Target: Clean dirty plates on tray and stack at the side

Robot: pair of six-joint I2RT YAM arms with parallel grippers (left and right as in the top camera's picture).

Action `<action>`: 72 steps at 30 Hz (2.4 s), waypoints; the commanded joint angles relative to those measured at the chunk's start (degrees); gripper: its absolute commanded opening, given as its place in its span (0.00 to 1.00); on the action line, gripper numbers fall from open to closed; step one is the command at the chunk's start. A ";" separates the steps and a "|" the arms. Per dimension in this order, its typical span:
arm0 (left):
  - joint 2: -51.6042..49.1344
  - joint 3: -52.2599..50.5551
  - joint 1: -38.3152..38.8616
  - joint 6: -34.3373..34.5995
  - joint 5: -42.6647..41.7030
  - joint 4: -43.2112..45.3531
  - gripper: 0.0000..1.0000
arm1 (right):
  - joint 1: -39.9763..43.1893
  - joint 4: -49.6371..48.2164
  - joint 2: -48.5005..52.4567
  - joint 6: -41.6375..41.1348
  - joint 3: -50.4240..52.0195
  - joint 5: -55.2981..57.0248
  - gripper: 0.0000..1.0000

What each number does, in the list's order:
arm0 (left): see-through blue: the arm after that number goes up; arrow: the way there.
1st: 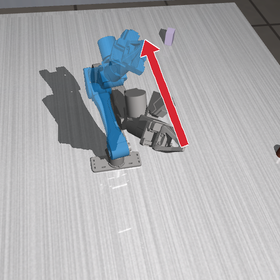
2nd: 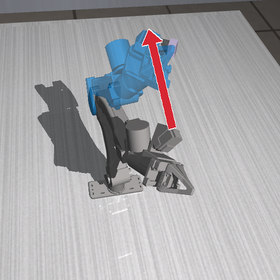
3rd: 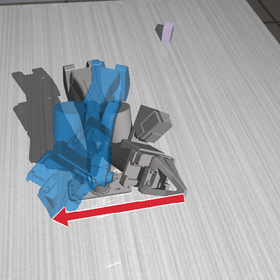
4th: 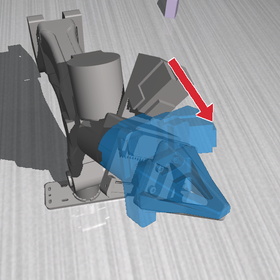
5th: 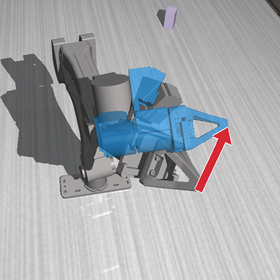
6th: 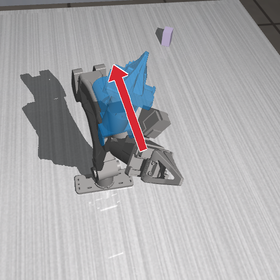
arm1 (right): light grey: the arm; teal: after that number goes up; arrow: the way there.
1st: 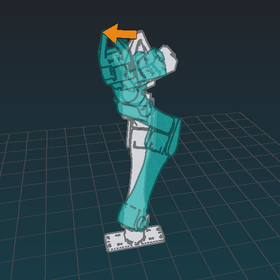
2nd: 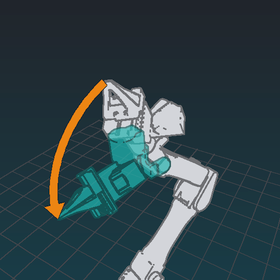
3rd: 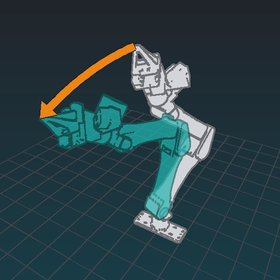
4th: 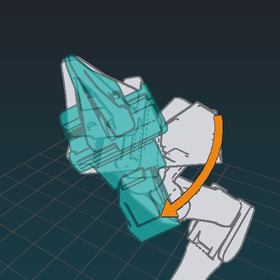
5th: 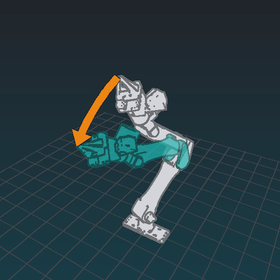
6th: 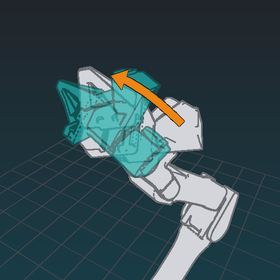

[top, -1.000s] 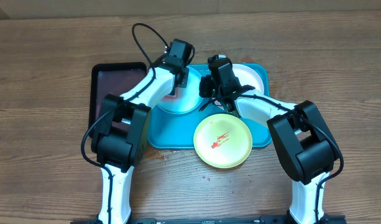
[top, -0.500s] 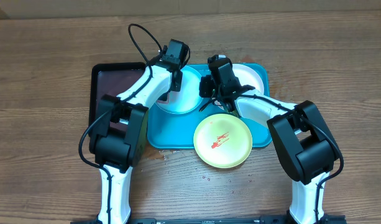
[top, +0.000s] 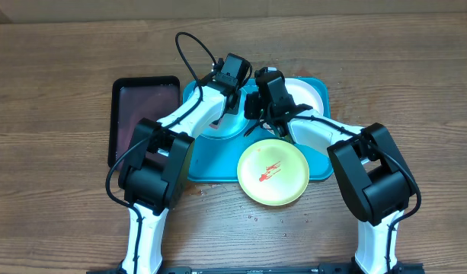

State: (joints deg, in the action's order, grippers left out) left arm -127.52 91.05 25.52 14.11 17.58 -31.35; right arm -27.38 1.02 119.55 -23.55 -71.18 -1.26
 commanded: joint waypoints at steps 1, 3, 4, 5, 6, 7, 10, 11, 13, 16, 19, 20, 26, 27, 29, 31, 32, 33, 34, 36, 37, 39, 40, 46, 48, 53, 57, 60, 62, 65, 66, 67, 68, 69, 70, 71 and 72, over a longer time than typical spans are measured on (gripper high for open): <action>-7.17 -4.44 0.33 1.81 -8.39 -0.48 0.04 | 0.13 -0.76 -0.37 -0.46 -1.66 0.15 0.04; -7.21 -4.44 0.17 1.81 -8.15 0.83 0.05 | 0.13 -0.76 -0.37 -0.46 -1.66 0.15 0.04; -7.37 -4.44 -0.02 1.81 -8.11 1.62 0.04 | 0.13 -0.76 -0.35 -0.46 -1.66 0.15 0.04; -7.45 -4.44 -0.15 1.81 -8.11 2.27 0.04 | 0.13 -0.76 -0.37 -0.46 -1.66 0.15 0.04; -7.82 -4.44 -0.33 1.81 -8.02 3.08 0.04 | 0.13 -0.74 -0.37 -0.46 -1.66 0.15 0.04; -8.04 -4.44 -0.46 1.81 -8.02 3.56 0.04 | 0.13 -0.74 -0.37 -0.46 -1.66 0.15 0.04; -9.38 -4.44 -1.27 1.81 -7.96 4.42 0.04 | 0.13 -0.72 -0.35 -0.46 -1.66 0.15 0.04; -9.75 -4.44 -1.62 1.84 -7.76 4.39 0.04 | 0.13 -0.70 -0.37 -0.46 -1.66 0.15 0.04; -9.99 -4.44 -2.29 2.12 -6.86 4.11 0.04 | 0.13 -0.70 -0.37 -0.46 -1.66 0.15 0.04; -9.68 -4.24 -3.17 3.10 -3.80 3.80 0.04 | 0.13 -0.70 -0.35 -0.48 -1.66 0.13 0.04; -9.51 -3.65 -4.20 3.08 -2.08 3.06 0.04 | 0.13 -0.70 -0.37 -0.48 -1.66 0.13 0.04; -9.51 -3.43 -4.55 3.08 -1.70 2.60 0.04 | 0.13 -0.68 -0.35 -0.48 -1.66 0.13 0.04; -9.51 -3.41 -6.45 3.08 -1.66 -1.31 0.04 | 0.13 -0.68 -0.37 -0.48 -1.66 0.13 0.04; -9.51 -3.41 -6.54 3.08 -1.62 -2.23 0.04 | 0.13 -0.68 -0.37 -0.48 -1.66 0.15 0.04; -9.49 -3.39 -6.54 3.08 -1.51 -4.15 0.04 | 0.13 -0.70 -0.37 -0.46 -1.66 0.15 0.04; -9.49 -3.39 -6.43 3.10 -1.55 -6.05 0.04 | 0.13 -0.70 -0.37 -0.46 -1.66 0.15 0.04; -9.49 -3.39 -6.23 3.10 -1.57 -7.08 0.04 | 0.13 -0.70 -0.37 -0.46 -1.66 0.15 0.04; -9.42 -3.39 -5.95 3.26 -1.55 -8.11 0.04 | 0.13 -0.70 -0.35 -0.46 -1.66 0.15 0.04; -9.40 -3.39 -5.66 3.32 -1.60 -8.98 0.04 | 0.13 -0.72 -0.37 -0.46 -1.66 0.15 0.04; -9.29 -3.39 -4.87 3.32 -1.75 -10.62 0.04 | 0.13 -0.74 -0.37 -0.46 -1.66 0.15 0.04; -9.27 -3.39 -4.48 3.32 -1.92 -11.23 0.04 | 0.13 -0.74 -0.37 -0.46 -1.66 0.15 0.04; -9.18 -3.39 -3.72 3.30 -2.71 -11.98 0.04 | 0.13 -0.74 -0.37 -0.46 -1.66 0.15 0.04; -9.16 -3.39 -3.32 3.30 -3.45 -12.15 0.04 | 0.13 -0.74 -0.37 -0.46 -1.66 0.15 0.04; -7.63 -3.19 -0.79 3.28 -7.08 -11.47 0.04 | 0.13 -0.76 -0.37 -0.46 -1.66 0.15 0.04; -7.13 -2.45 -0.42 3.28 -6.64 -10.97 0.04 | 0.13 -0.76 -0.37 -0.46 -1.66 0.15 0.04; -7.04 -1.66 -0.57 3.32 -6.67 -6.40 0.04 | 0.13 -0.74 -0.37 -0.46 -1.66 0.15 0.04; -7.04 -1.68 -0.83 3.32 -6.69 -3.30 0.04 | 0.13 -0.74 -0.37 -0.46 -1.66 0.13 0.04; -7.10 -1.79 -0.83 3.34 -6.69 -0.98 0.04 | 0.13 -0.74 -0.37 -0.46 -1.66 0.15 0.04; -7.17 -1.86 -0.83 3.89 -6.58 0.31 0.04 | 0.13 -0.74 -0.37 -0.46 -1.66 0.15 0.04; -7.19 -2.45 -0.92 4.17 -5.92 1.92 0.04 | 0.13 -0.74 -0.37 -0.46 -1.66 0.15 0.04; -7.19 -2.60 -0.96 4.35 -4.79 2.14 0.04 | 0.13 -0.72 -0.37 -0.46 -1.66 0.15 0.04; -7.19 -2.78 -0.98 4.37 -3.39 2.38 0.04 | 0.13 -0.74 -0.37 -0.46 -1.66 0.15 0.04; -7.19 -2.99 -1.07 4.37 -1.66 2.71 0.04 | 0.13 -0.74 -0.37 -0.46 -1.66 0.15 0.04; -7.19 -3.15 -1.16 4.37 -0.07 2.95 0.04 | 0.13 -0.74 -0.37 -0.48 -1.66 0.15 0.04; -7.19 -3.15 -1.29 4.37 1.79 3.10 0.04 | 0.13 -0.74 -0.37 -0.46 -1.66 0.15 0.04; -7.19 -3.15 -1.49 4.37 3.78 3.21 0.04 | 0.13 -0.74 -0.37 -0.48 -1.66 0.15 0.04; -7.19 -3.15 -1.70 4.37 4.96 3.34 0.04 | 0.13 -0.74 -0.37 -0.48 -1.66 0.15 0.04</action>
State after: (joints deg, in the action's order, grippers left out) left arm -128.79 91.66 24.43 17.65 19.40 -26.37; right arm -27.35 1.02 119.55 -23.57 -71.18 -1.26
